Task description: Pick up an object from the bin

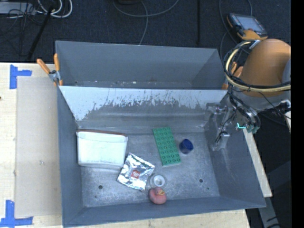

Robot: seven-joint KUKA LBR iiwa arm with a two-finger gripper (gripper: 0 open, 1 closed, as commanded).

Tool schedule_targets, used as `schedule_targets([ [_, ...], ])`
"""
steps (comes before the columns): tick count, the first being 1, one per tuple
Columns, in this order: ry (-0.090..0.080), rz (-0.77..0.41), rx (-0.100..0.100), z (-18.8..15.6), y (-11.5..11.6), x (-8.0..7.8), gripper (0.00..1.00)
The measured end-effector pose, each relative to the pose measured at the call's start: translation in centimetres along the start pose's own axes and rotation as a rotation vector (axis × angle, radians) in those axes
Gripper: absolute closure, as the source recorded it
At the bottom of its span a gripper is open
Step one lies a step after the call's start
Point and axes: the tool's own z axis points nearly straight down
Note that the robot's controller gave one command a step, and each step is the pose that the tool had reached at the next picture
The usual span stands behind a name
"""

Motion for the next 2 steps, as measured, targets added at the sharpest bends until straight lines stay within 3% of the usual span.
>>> schedule_targets([
  [1,0.000,0.151,-0.002,11.5,3.1,-0.2,0.00],
  [2,-0.004,0.088,0.000,11.9,3.8,1.3,0.00],
])
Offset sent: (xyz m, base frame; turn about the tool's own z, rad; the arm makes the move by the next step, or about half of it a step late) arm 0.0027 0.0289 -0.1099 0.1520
